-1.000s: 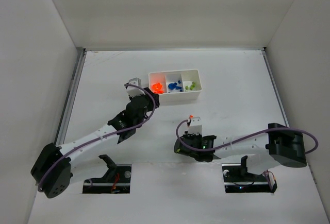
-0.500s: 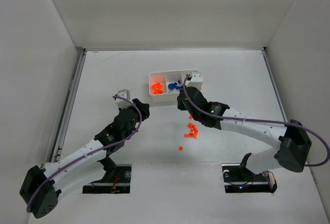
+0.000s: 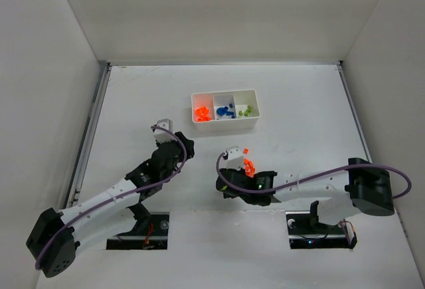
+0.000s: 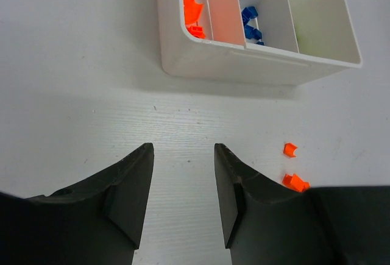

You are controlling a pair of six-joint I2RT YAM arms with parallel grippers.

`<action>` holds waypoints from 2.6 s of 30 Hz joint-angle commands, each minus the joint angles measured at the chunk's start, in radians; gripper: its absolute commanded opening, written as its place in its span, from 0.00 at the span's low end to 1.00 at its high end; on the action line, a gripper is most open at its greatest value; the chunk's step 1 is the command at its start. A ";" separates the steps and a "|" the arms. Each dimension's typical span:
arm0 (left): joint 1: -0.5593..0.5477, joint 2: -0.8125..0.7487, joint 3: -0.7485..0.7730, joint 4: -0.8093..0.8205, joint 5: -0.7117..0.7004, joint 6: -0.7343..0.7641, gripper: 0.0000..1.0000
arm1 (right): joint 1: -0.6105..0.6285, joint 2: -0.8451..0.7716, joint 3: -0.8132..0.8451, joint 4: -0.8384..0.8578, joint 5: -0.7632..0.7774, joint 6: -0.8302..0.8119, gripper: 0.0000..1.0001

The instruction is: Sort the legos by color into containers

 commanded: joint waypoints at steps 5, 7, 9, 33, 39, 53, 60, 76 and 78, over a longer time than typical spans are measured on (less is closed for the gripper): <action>-0.004 0.009 0.006 0.048 0.009 0.017 0.42 | 0.025 0.077 0.018 -0.108 0.033 0.214 0.47; -0.005 0.006 -0.005 0.053 0.009 0.012 0.42 | 0.026 0.090 0.012 -0.120 0.042 0.242 0.47; 0.002 0.006 -0.006 0.053 0.015 0.006 0.42 | 0.029 0.093 0.007 -0.140 0.048 0.282 0.47; -0.001 -0.005 -0.009 0.060 0.012 0.018 0.42 | 0.031 0.131 0.032 -0.178 0.085 0.313 0.25; 0.004 -0.005 -0.012 0.050 0.017 0.018 0.41 | 0.023 0.045 0.056 -0.192 0.120 0.251 0.25; -0.060 -0.072 -0.101 -0.032 0.014 -0.035 0.41 | -0.374 0.131 0.375 0.232 -0.067 -0.318 0.25; -0.195 0.036 -0.118 0.054 -0.012 -0.066 0.41 | -0.490 0.392 0.657 0.257 -0.196 -0.385 0.25; -0.456 0.394 -0.012 0.265 -0.075 -0.043 0.42 | -0.550 0.432 0.712 0.305 -0.219 -0.359 0.42; -0.485 0.444 0.029 0.268 -0.069 -0.031 0.43 | -0.555 0.356 0.618 0.331 -0.190 -0.353 0.42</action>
